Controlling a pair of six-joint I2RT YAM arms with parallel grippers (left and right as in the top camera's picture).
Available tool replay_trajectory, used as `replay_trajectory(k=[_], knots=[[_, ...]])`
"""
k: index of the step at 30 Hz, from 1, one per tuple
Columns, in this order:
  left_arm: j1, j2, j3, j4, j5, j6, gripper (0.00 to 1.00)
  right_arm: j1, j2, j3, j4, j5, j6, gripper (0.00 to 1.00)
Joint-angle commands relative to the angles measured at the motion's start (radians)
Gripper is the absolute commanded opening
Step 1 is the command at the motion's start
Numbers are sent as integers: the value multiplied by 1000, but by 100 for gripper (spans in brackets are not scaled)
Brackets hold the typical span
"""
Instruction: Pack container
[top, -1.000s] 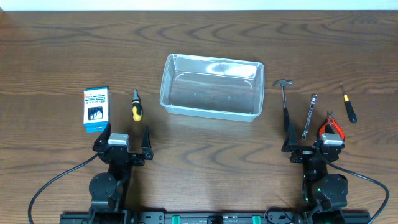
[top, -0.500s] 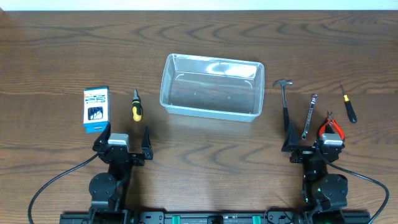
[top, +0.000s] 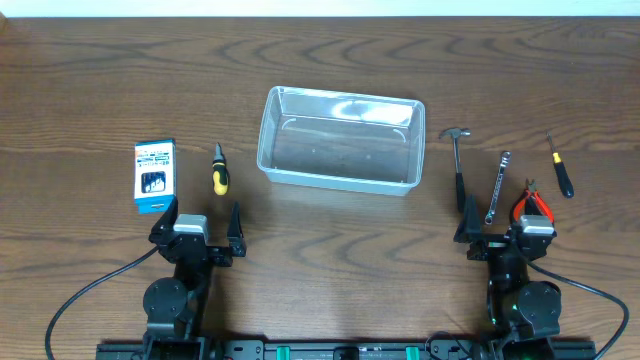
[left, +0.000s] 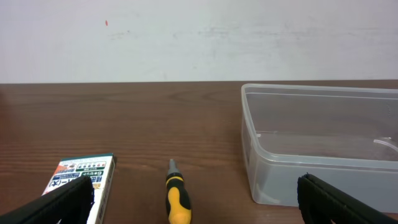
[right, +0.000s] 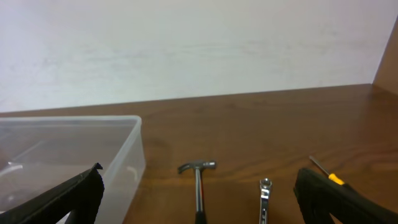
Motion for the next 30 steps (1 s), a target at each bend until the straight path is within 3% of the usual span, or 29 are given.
replay_trajectory(k=[1, 7, 11, 17, 24, 30], knots=[[-6, -6, -16, -34, 29, -5, 98, 1, -6, -2, 11, 5, 42, 99], [-6, -6, -9, -39, 28, -81, 98, 1, -5, 9, -9, -78, 98, 99], [-5, 24, 66, -114, -29, -125, 98, -4, 55, 110, -143, -77, 98, 99], [-5, 232, 331, -369, -58, -227, 98, -45, 403, 475, -442, -77, 67, 99], [-5, 627, 726, -666, -51, -226, 98, -56, 922, 1064, -937, -91, 67, 99], [-5, 861, 947, -859, -14, -227, 98, -56, 1186, 1404, -1235, -183, 30, 99]])
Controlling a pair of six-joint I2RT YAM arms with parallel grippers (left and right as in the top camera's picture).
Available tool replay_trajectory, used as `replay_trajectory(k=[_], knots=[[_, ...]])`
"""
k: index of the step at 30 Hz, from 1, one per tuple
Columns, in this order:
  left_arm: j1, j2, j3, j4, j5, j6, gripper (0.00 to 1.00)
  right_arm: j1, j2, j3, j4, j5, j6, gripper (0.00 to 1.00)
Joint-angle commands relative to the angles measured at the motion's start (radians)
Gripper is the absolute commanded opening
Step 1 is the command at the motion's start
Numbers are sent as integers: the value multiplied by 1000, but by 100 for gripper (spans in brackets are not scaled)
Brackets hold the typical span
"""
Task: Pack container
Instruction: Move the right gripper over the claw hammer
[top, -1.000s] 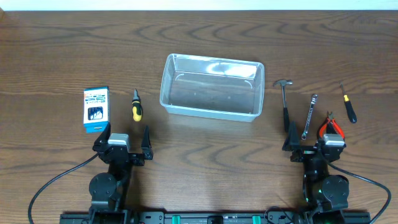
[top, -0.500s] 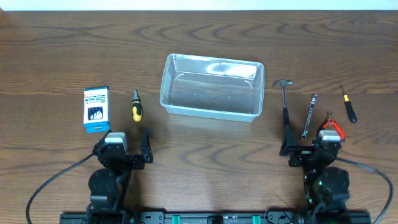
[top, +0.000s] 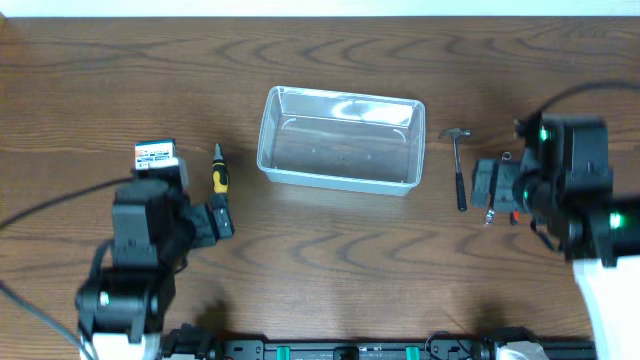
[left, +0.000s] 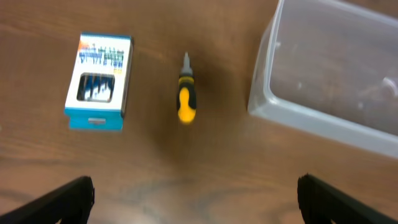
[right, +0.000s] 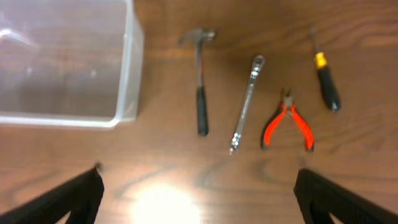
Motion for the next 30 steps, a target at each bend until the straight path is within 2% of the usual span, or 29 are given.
replay_trajectory(k=[1, 6, 11, 21, 30], knots=[[-5, 90, 90, -65, 56, -16, 98, -9, 88, 133, -68, -61, -56, 99], [-5, 113, 103, -116, 63, -16, 98, -14, 251, 284, -196, -60, -83, 99], [-5, 113, 103, -133, 63, -16, 98, -44, 455, 404, -233, -61, -127, 99], [-5, 113, 103, -133, 62, -16, 98, -56, 801, 434, -102, -30, -211, 99], [-5, 113, 103, -133, 62, -16, 98, -60, 984, 433, 31, -31, -283, 99]])
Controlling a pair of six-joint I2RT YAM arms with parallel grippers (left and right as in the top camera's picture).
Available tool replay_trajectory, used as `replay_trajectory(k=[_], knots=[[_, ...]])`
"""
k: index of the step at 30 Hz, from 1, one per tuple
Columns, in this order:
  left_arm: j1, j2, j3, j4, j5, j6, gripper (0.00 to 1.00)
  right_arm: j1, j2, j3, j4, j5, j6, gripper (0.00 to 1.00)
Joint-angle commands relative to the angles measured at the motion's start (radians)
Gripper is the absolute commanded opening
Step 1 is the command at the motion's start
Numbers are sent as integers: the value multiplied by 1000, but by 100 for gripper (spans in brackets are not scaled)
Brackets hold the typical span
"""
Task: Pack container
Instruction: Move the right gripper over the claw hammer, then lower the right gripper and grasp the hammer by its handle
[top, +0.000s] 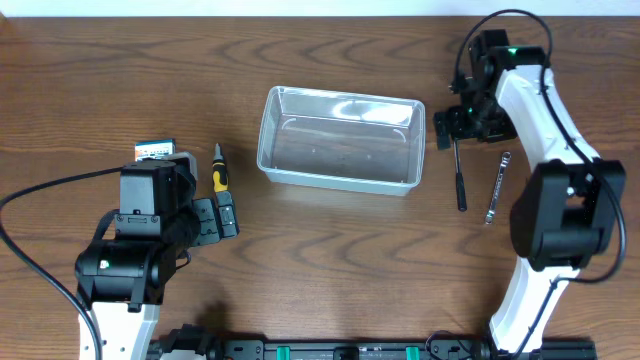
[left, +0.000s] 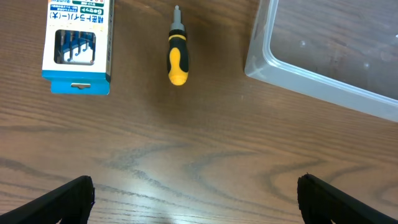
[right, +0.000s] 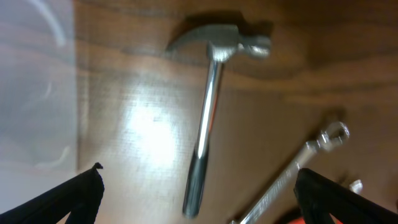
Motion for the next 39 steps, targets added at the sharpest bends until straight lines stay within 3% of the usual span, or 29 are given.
replay_trajectory(k=[1, 18, 39], knots=[[-2, -2, 24, -3, 6, -16, 98, -11, 41, 17, 36, 10, -47, 99], [-2, -2, 24, -2, 7, -16, 98, -62, 175, 16, 111, -42, -80, 99], [-2, -2, 24, -2, 7, -16, 98, -37, 186, -31, 113, -43, -99, 99]])
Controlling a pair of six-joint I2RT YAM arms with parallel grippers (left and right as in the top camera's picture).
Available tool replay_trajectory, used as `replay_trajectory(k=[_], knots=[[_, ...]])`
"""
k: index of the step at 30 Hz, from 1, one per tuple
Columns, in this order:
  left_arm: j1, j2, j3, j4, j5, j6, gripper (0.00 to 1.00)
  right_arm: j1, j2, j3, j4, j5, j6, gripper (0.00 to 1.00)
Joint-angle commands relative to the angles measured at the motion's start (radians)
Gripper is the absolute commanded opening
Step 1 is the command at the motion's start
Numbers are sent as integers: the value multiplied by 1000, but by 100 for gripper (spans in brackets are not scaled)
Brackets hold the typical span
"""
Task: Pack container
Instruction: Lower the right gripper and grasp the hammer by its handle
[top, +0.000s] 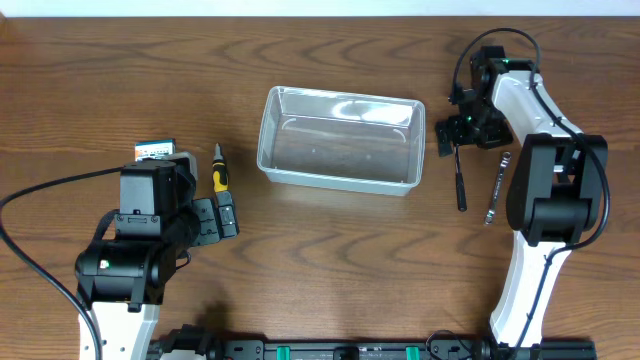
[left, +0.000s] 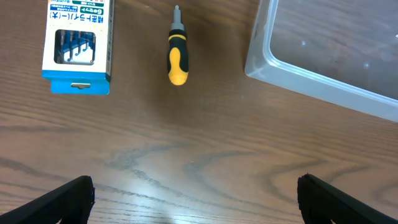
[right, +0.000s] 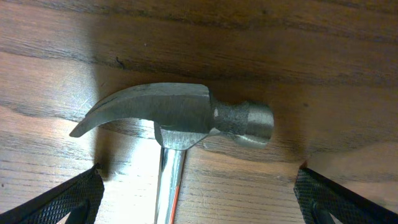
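Note:
The clear plastic container (top: 340, 140) stands mid-table. Right of it lies a steel hammer (top: 460, 185); the right wrist view shows its head (right: 180, 115) close up. My right gripper (top: 458, 132) is low over that head and open, its fingertips (right: 68, 202) on either side of the shaft, nothing gripped. A yellow-and-black screwdriver (top: 218, 172) and a blue box of bits (top: 153, 150) lie left of the container. My left gripper (top: 222, 215) hangs open above bare wood just short of the screwdriver (left: 177, 53), the box (left: 78, 46) and the container's corner (left: 323, 62).
A silver wrench (top: 496, 192) lies right of the hammer, beside the right arm. That arm covers the table further right. Black cables trail from both arms, one curling near the far right edge.
My right gripper has come down close over the hammer's head, which now fills its view, jaws still open. The left arm and the objects on the left have not moved.
Both arms sat folded at the near edge, grippers open and looking level across the table. Then they were raised, looking down on the tools either side. Then the right one hung above the hammer by the container; now it is low over it, the left unmoved.

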Motion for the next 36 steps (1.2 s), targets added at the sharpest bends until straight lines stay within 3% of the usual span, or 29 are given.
replay_trajectory(k=[1, 8, 15, 29, 36], knots=[[-2, -2, 24, -2, 7, -16, 98, 21, 20, -28, -2, -31, -18, 98], [-2, -2, 24, -2, 6, -16, 98, 60, 20, -28, -5, -30, -18, 77], [-2, -2, 24, -3, 7, -16, 98, 92, 20, -28, -5, -30, -17, 67], [-2, -2, 24, -15, 6, -16, 98, 97, 20, -28, -10, -30, -11, 68], [-2, -2, 24, -15, 6, -16, 98, 92, 20, -28, -3, -30, 13, 41]])
